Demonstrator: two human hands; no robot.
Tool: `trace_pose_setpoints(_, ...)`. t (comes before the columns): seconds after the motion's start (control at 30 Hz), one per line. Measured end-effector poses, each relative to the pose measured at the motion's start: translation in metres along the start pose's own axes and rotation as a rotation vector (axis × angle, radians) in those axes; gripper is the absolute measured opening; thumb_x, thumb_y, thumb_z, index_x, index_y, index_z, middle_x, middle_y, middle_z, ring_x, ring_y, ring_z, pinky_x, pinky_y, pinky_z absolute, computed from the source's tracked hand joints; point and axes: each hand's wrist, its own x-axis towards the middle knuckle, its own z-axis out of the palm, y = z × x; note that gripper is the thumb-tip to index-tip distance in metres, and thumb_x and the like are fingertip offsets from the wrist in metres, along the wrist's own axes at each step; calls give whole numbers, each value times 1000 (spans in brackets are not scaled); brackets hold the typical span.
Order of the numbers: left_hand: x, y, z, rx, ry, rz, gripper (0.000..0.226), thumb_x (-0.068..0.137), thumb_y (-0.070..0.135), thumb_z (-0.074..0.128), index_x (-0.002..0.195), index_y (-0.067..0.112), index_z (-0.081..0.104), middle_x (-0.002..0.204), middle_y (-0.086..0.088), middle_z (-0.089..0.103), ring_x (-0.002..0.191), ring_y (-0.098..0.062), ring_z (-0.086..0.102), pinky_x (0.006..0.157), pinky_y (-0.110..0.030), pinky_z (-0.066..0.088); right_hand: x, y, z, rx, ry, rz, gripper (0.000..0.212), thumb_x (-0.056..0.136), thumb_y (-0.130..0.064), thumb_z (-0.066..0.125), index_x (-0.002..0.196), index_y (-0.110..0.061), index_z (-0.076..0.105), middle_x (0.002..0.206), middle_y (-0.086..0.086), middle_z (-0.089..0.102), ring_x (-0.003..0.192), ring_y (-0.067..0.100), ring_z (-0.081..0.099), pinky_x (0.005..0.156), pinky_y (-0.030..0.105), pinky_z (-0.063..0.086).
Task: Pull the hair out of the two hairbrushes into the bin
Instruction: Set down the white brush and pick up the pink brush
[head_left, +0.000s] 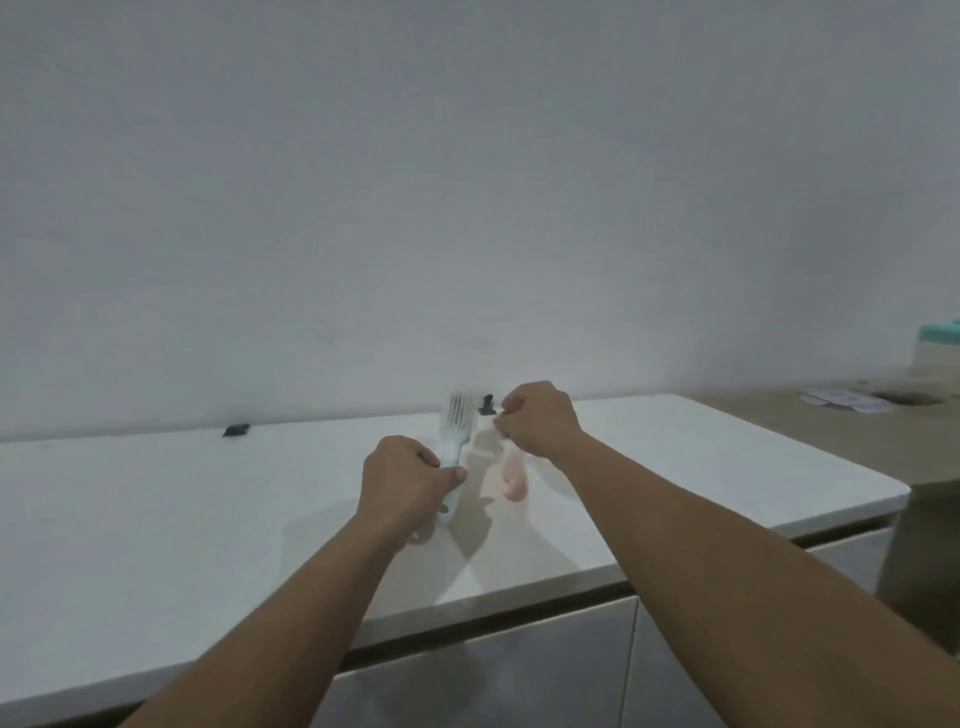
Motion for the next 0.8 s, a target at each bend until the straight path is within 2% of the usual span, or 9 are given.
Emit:
trace_pose_setpoints(0.1, 12, -6, 1, 10, -36, -41, 23, 74, 21, 81, 72, 1, 70, 57, -7, 65, 46, -19, 63, 43, -26, 49, 8, 12, 14, -172, -77, -31, 25, 80, -13, 59, 102, -14, 71, 107, 5, 70, 102, 25, 65, 82, 28, 51)
trace_pose_setpoints(0.2, 22, -9, 4, 16, -49, -70, 24, 74, 18, 79, 74, -3, 70, 52, -6, 62, 41, -16, 57, 43, -22, 45, 11, 22, 23, -207, -122, -83, 21, 75, -7, 51, 88, -17, 64, 96, 4, 64, 90, 27, 62, 62, 26, 41)
trace_pose_setpoints(0.23, 25, -9, 5, 27, -52, -73, 23, 73, 18, 78, 72, -4, 69, 50, -5, 61, 37, -14, 55, 40, -20, 42, 14, 24, 26, -221, -139, -94, 25, 75, -6, 49, 92, -16, 63, 97, 5, 61, 90, 28, 60, 62, 27, 41)
trace_pose_setpoints(0.33, 30, -7, 8, 40, -53, -79, 28, 74, 14, 76, 56, 3, 57, 42, -4, 52, 21, -4, 43, 25, -15, 30, 19, 27, 28, -319, -169, -113, 39, 80, -8, 49, 116, -11, 64, 115, 7, 59, 105, 26, 57, 78, 31, 43)
trace_pose_setpoints(0.4, 34, -7, 9, 59, -51, -77, 34, 75, 16, 75, 51, 5, 52, 42, -4, 50, 18, -3, 40, 23, -14, 27, 21, 28, 29, -307, -118, -104, 38, 80, -13, 52, 115, -17, 65, 118, 6, 58, 101, 23, 56, 76, 28, 40)
trace_pose_setpoints(0.47, 38, -8, 10, 107, -58, -70, 36, 74, 20, 75, 51, 8, 51, 44, -4, 53, 20, -4, 43, 25, -15, 31, 21, 29, 28, -250, -65, -69, 33, 75, -16, 56, 107, -21, 64, 114, 4, 59, 93, 21, 56, 73, 26, 37)
trace_pose_setpoints(0.63, 42, -13, 15, 201, -59, -47, 29, 69, 23, 74, 58, 9, 51, 55, -6, 60, 52, -23, 59, 50, -23, 41, 16, 25, 22, -216, -28, 5, 24, 70, -17, 60, 94, -20, 59, 108, 2, 63, 96, 23, 59, 70, 25, 36)
trace_pose_setpoints(0.73, 40, -13, 17, 222, -69, -29, 24, 68, 25, 73, 69, 5, 59, 63, -9, 63, 61, -27, 64, 53, -24, 43, 11, 24, 15, -232, -9, 48, 26, 71, -17, 64, 97, -14, 62, 103, 3, 66, 96, 25, 62, 70, 26, 39)
trace_pose_setpoints(0.8, 36, -13, 19, 217, -69, -29, 23, 68, 22, 72, 73, 2, 61, 62, -8, 62, 58, -24, 64, 50, -23, 44, 5, 24, 10, -223, -5, 70, 28, 71, -16, 65, 99, -13, 63, 101, 2, 68, 94, 25, 63, 71, 27, 44)
